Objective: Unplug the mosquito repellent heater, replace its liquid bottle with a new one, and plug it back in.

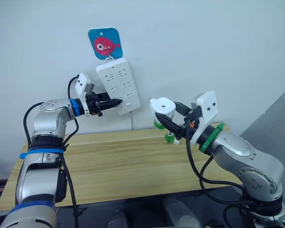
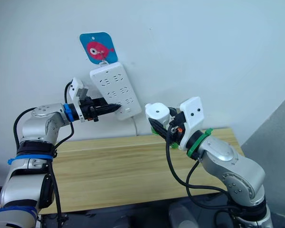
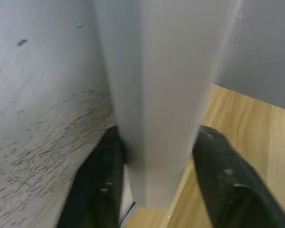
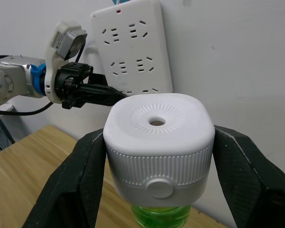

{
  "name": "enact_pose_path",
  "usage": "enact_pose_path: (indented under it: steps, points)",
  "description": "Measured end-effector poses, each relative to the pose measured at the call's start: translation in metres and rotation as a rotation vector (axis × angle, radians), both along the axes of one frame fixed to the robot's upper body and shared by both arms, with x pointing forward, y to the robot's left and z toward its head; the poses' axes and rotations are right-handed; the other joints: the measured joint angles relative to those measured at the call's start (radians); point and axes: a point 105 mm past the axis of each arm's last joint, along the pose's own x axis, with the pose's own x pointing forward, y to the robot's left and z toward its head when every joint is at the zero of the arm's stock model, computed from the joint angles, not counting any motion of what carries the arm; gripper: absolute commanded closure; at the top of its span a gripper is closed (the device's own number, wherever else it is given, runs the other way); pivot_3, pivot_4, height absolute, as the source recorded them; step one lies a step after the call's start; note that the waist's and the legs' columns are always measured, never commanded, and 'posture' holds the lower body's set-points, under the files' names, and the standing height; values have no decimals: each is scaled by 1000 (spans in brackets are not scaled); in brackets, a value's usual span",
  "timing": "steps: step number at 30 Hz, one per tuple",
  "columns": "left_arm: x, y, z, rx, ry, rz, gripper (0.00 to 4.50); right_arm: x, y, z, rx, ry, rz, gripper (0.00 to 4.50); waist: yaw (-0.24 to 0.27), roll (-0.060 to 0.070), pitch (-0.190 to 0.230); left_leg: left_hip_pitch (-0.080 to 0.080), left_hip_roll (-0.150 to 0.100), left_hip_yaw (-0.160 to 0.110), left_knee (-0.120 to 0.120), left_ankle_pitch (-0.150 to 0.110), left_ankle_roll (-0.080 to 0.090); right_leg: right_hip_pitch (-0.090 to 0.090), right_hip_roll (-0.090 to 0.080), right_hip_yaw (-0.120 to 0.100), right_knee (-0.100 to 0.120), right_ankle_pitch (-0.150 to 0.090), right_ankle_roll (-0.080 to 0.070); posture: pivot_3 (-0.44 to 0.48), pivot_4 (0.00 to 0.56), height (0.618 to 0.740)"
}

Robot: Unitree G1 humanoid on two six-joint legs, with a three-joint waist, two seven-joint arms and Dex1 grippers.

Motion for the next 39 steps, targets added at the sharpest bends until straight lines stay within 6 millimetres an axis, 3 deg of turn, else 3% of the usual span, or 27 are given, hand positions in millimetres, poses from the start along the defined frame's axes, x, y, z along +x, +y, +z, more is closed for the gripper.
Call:
enact_pose_path:
  steps: [4, 14, 21, 39]
  points:
    - [1, -3, -1, -11, 1, 7, 3171, 4, 18, 4, -20, 5, 43, 1573, 0, 0, 0, 0, 0, -1, 5, 0, 0, 1, 0, 0, 2, 0, 0, -288, 101, 704]
    - [0, -7, -1, -12, 5, 16, 3171, 45, 56, -9, -79, 100, -10, 1573, 2, 0, 0, 0, 0, -3, 7, 0, 0, 2, 0, -2, 3, 2, 1, -256, 96, 704]
    - [-3, -6, -1, -18, 7, 27, 3171, 56, 57, -13, -76, 104, -67, 1573, 0, 0, 0, 0, 0, -3, 7, 0, 0, 2, -1, -2, 4, 3, -1, -250, 94, 704]
    - [-3, -6, -1, -16, 6, 32, 3171, 59, 61, -6, -76, 51, -82, 1573, -1, 0, 0, 0, -1, -3, 8, 0, 0, 1, -1, -3, 6, 3, -1, -248, 92, 704]
